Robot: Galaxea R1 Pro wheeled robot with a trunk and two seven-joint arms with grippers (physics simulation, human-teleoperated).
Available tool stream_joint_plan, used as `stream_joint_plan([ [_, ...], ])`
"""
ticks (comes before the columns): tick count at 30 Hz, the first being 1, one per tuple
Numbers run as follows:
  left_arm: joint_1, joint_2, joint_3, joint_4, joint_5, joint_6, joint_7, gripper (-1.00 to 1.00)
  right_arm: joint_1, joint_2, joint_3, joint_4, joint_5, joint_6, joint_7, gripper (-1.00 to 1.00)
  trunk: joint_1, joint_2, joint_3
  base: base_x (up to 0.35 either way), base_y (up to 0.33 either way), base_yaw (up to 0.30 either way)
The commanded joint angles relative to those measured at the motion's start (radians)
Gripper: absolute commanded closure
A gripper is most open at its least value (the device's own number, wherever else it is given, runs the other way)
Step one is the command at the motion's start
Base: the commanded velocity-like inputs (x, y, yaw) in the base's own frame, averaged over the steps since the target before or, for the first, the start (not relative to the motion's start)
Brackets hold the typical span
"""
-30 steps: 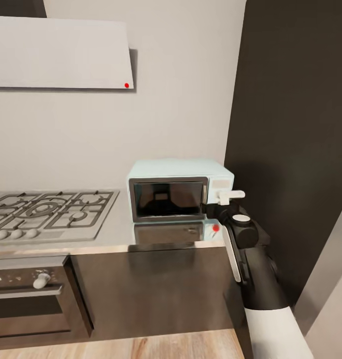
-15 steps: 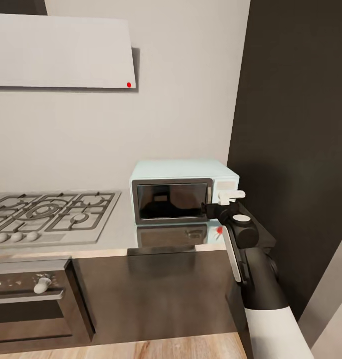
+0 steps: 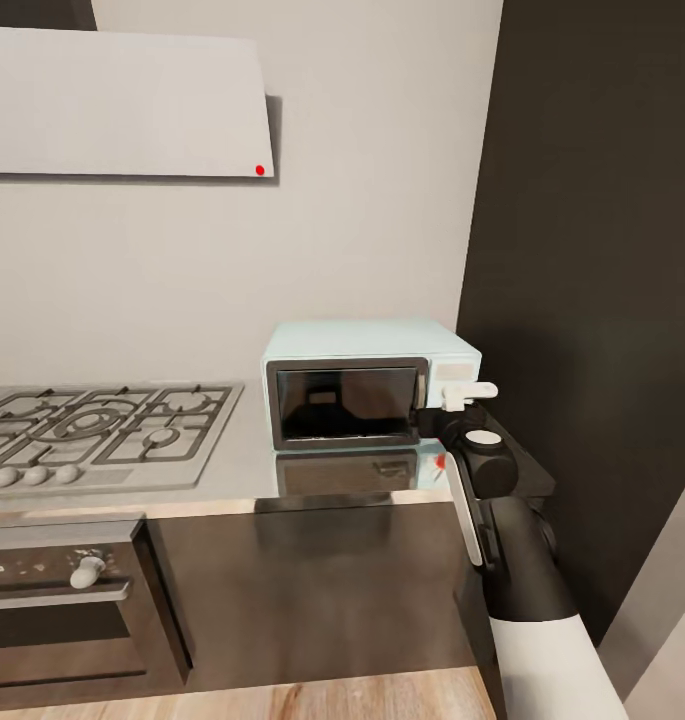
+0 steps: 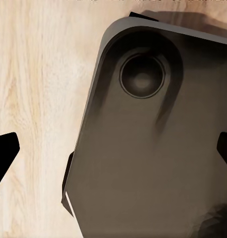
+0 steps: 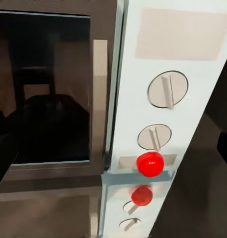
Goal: In the kitchen, take the popcorn bag from the countertop, put it into the microwave, and heat it until the popcorn is cooked so the cooked popcorn ends up inside the bag.
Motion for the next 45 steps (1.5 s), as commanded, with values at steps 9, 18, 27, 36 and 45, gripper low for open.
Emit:
stream_joint_plan([
  [9, 0.000, 0.000, 0.001, -0.001, 0.004, -0.002, 0.002, -1.00, -0.001, 0.000, 0.001, 0.002, 0.002, 0.006, 0.000, -1.00, 0.000, -0.001, -0.001, 0.000, 0.022, 0.000],
  [18, 0.000, 0.000, 0.007, -0.001, 0.005, -0.002, 0.002, -1.00, -0.001, 0.003, -0.017, 0.047, -0.006, 0.000, 0.002, -1.00, 0.000, -0.001, -0.001, 0.000, 0.000, 0.000],
  [27, 0.000, 0.000, 0.007, -0.001, 0.005, -0.002, 0.002, -1.00, -0.001, 0.001, -0.019, 0.087, -0.011, 0.000, 0.023, -1.00, 0.000, -0.001, -0.001, 0.000, 0.000, 0.000],
  [36, 0.000, 0.000, 0.007, -0.001, 0.005, -0.002, 0.002, -1.00, -0.001, -0.001, -0.026, 0.084, -0.008, 0.000, 0.050, -1.00, 0.000, -0.001, -0.001, 0.000, 0.000, 0.000],
  [45, 0.000, 0.000, 0.007, -0.001, 0.006, -0.002, 0.002, -1.00, -0.001, -0.001, -0.029, 0.085, -0.008, -0.002, 0.046, -1.00, 0.000, -0.001, -0.001, 0.032, 0.000, 0.000],
])
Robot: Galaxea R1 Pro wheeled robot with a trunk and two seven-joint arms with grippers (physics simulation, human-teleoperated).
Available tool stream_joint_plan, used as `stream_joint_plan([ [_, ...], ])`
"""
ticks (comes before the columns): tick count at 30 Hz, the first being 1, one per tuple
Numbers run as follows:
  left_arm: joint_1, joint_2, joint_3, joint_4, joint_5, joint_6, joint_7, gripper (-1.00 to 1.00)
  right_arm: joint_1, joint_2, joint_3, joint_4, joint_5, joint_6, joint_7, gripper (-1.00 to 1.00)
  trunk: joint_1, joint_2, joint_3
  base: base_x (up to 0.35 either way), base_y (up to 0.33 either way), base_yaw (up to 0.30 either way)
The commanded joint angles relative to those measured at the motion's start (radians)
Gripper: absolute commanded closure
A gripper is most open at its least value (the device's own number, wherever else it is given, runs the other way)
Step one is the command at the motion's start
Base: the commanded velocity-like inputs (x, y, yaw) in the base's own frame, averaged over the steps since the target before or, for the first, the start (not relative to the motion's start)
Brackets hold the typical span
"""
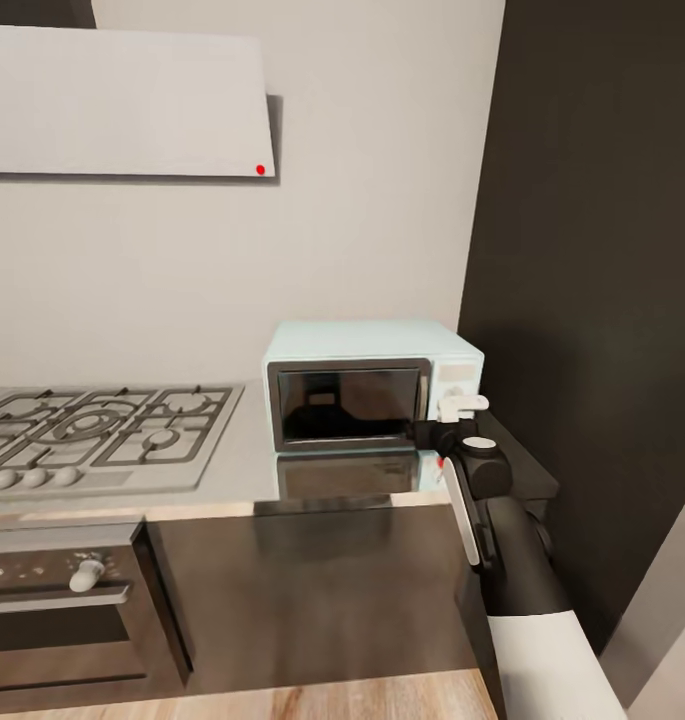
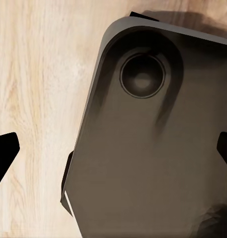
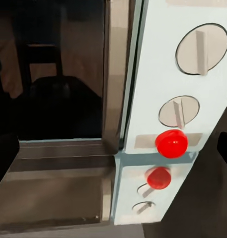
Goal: In the kitchen, take the popcorn bag from the countertop, put it into the microwave, and heat it until the popcorn is cooked so the cooked popcorn ends up inside the bag.
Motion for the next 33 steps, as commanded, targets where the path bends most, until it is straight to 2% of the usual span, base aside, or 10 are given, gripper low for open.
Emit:
stream_joint_plan([
  [1, 0.000, 0.000, 0.001, -0.001, 0.003, -0.002, 0.003, -1.00, -0.001, 0.000, 0.001, -0.001, 0.005, 0.006, -0.001, -1.00, 0.000, 0.000, -0.001, 0.160, 0.000, 0.000],
  [14, 0.000, 0.000, 0.001, -0.001, 0.003, -0.002, 0.003, -1.00, -0.001, 0.005, -0.005, 0.001, 0.005, -0.002, -0.002, -1.00, 0.000, 0.000, -0.001, 0.122, 0.000, 0.000],
  [21, 0.000, 0.000, 0.001, -0.007, 0.003, -0.002, 0.003, -1.00, -0.002, 0.001, -0.030, 0.001, 0.014, 0.001, -0.010, -1.00, 0.000, 0.000, -0.001, 0.000, 0.000, 0.000],
  [33, 0.000, 0.000, 0.001, -0.008, 0.003, -0.002, 0.003, -1.00, -0.002, -0.002, -0.029, -0.015, 0.016, 0.002, -0.008, -1.00, 0.000, 0.000, -0.001, 0.000, 0.000, 0.000],
])
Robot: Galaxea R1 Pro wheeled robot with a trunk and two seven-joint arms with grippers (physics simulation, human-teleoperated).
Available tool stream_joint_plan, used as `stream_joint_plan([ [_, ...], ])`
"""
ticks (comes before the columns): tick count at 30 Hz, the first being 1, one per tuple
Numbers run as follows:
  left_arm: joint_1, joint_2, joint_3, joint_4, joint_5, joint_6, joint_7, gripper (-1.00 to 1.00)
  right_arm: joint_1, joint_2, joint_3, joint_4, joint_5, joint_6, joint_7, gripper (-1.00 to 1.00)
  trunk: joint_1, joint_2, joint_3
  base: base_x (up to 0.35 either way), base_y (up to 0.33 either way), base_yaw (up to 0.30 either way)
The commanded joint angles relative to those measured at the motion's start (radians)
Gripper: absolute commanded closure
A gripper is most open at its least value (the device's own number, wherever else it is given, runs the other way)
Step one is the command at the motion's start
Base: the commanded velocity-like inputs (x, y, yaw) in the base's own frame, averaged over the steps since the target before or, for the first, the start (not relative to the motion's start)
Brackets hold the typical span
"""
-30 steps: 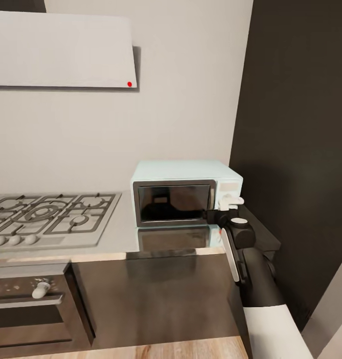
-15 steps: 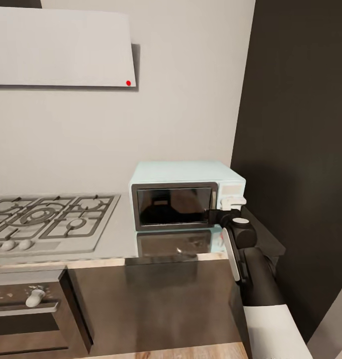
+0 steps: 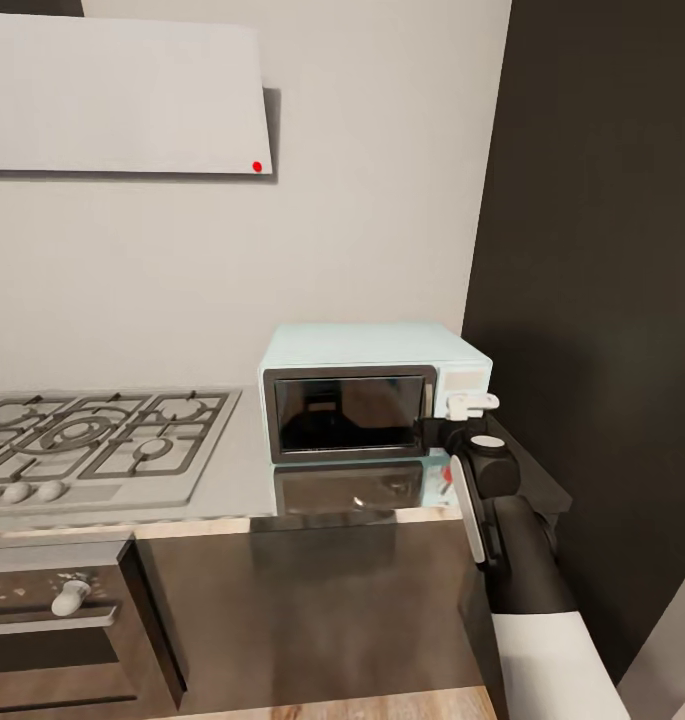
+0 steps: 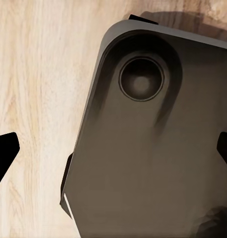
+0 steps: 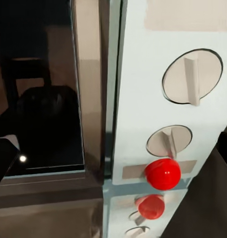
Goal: In the kitchen, take the popcorn bag from the countertop, put it into the microwave, and heat it until the popcorn is cooked so the cooked popcorn ends up inside the bag.
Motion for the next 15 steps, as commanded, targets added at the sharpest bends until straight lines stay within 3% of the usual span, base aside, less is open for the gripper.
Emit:
stream_joint_plan([
  [1, 0.000, 0.000, 0.001, -0.001, 0.004, -0.002, 0.003, -1.00, -0.001, 0.001, 0.002, -0.001, 0.005, 0.004, -0.001, -1.00, 0.000, -0.001, -0.001, 0.000, 0.000, 0.000],
  [15, 0.000, 0.000, 0.001, -0.001, 0.004, -0.002, 0.003, -1.00, 0.000, 0.004, 0.009, -0.003, 0.002, -0.002, 0.004, -1.00, 0.000, -0.001, -0.001, 0.009, 0.000, 0.000],
])
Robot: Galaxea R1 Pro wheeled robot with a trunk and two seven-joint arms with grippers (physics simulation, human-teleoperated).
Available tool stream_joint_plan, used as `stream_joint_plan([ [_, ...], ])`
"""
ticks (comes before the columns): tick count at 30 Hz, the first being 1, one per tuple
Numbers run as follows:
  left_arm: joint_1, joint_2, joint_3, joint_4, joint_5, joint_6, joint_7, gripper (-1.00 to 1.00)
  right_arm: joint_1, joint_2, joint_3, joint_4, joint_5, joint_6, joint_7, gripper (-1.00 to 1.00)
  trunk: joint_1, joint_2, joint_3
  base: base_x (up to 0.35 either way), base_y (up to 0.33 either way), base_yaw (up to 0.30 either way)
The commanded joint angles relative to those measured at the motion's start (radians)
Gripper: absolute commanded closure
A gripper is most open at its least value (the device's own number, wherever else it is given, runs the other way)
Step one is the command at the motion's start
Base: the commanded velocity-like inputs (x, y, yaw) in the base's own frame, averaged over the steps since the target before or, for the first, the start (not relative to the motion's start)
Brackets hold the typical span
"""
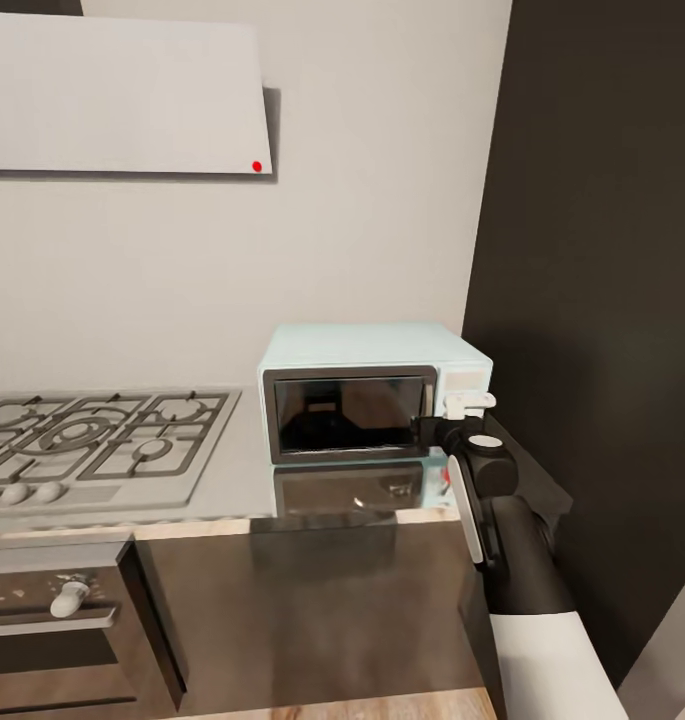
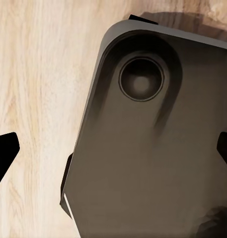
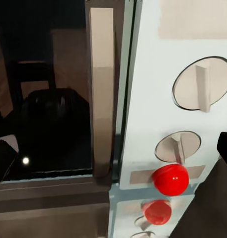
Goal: In the kitchen, take the popcorn bag from the countertop, put it into the microwave, and heat it until the popcorn is cooked so the cooked popcorn ends up inside the bag.
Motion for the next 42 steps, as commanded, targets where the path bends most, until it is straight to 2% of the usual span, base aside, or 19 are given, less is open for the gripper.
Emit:
stream_joint_plan([
  [1, 0.000, 0.000, 0.001, -0.002, 0.004, -0.002, 0.003, -1.00, -0.001, 0.001, 0.002, -0.001, 0.005, 0.006, -0.002, -1.00, 0.000, 0.000, -0.001, 0.077, 0.000, 0.000],
  [31, 0.000, 0.000, 0.001, -0.002, 0.004, -0.002, 0.003, -1.00, -0.001, 0.000, 0.002, -0.001, 0.005, 0.004, -0.005, -1.00, 0.000, 0.000, -0.001, 0.082, 0.000, 0.000],
  [32, 0.000, 0.000, 0.000, -0.002, 0.004, -0.002, 0.003, -1.00, 0.000, -0.004, 0.004, -0.038, -0.010, 0.081, -0.001, -1.00, 0.000, 0.000, -0.001, 0.000, 0.000, 0.000],
  [33, 0.000, 0.000, 0.002, -0.003, 0.004, -0.002, 0.003, -1.00, 0.000, 0.000, 0.004, -0.036, -0.017, 0.076, 0.000, -1.00, 0.000, 0.000, -0.001, 0.000, 0.000, 0.000],
  [35, 0.000, 0.000, 0.004, -0.005, 0.004, -0.002, 0.003, -1.00, 0.000, 0.004, 0.004, -0.036, -0.006, 0.077, -0.002, -1.00, 0.000, 0.000, -0.001, 0.000, 0.000, 0.000],
  [42, 0.000, 0.000, 0.006, -0.006, 0.004, -0.002, 0.003, -1.00, 0.000, 0.004, 0.006, -0.040, -0.007, 0.083, -0.004, -1.00, 0.000, 0.000, -0.001, 0.000, 0.000, 0.000],
])
